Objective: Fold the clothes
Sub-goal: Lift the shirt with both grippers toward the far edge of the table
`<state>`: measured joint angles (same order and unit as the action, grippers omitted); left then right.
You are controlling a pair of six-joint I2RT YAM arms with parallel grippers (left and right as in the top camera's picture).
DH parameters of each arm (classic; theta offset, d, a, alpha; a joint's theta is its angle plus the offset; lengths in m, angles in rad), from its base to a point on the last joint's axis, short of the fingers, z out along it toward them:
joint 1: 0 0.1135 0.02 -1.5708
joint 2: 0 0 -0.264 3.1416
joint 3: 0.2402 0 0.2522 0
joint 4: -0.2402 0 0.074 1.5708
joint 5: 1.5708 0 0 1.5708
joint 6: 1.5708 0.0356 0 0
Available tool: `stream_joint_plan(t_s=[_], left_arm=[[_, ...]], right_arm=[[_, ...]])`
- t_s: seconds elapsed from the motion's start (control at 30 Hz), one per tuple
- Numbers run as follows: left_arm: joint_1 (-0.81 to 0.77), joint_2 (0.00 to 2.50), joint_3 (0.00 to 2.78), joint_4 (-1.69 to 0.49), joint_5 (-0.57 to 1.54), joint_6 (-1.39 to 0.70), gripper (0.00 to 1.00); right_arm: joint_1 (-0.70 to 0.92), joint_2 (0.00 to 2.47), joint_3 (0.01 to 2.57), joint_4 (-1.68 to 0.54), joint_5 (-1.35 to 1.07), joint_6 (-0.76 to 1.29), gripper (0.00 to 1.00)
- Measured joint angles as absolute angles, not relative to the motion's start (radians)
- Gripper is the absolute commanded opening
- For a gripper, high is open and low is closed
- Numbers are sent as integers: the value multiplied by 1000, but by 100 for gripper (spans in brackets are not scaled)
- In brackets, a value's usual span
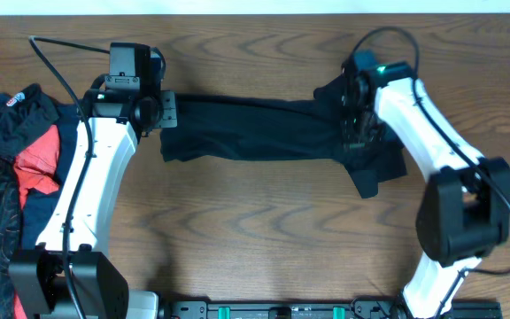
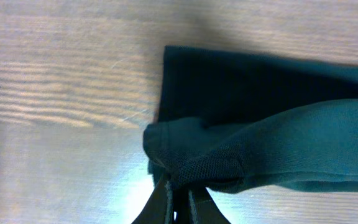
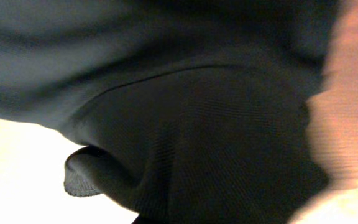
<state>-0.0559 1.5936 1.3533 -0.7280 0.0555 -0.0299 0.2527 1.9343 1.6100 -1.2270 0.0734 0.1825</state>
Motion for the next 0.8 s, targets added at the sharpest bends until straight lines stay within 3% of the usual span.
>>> stream_joint_plan(t_s=[0.4,0.8], left_arm=[[-56,1575,1353,-561,133,-57,6],[-56,1248,1354,-275,-11,-96,6]], right_arm=[[179,1827,1916,-1332,116,182,1],[-5,1827,2304,-1331,131,178,1]])
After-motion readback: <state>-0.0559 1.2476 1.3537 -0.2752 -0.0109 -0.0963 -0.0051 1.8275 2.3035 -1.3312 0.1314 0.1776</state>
